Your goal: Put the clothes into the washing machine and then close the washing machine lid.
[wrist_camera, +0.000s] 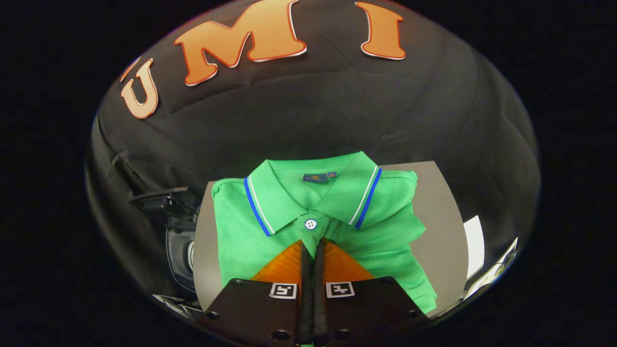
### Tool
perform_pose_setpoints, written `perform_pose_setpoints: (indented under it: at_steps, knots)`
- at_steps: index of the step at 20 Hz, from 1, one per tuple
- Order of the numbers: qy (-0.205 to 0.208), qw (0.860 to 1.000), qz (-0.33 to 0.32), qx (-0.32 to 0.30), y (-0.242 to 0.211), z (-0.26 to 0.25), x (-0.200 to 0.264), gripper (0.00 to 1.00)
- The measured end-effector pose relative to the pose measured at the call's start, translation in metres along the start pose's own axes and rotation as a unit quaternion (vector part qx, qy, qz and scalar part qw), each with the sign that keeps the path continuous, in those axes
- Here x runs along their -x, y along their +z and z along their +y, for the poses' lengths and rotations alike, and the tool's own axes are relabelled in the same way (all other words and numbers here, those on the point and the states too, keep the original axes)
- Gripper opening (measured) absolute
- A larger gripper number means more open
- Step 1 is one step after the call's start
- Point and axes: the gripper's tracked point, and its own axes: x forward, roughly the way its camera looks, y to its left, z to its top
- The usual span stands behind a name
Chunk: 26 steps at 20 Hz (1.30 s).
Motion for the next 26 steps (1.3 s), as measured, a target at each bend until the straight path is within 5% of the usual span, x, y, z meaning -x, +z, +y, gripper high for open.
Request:
perform_pose_setpoints:
  at_steps: [13, 26]
  knots:
    - [0.065, 0.977, -0.204, -0.01, 0.047, 0.055, 0.097, 0.08]
    - [0.122, 0.937, -0.325, 0.044, 0.055, 0.191, 0.204, 0.08]
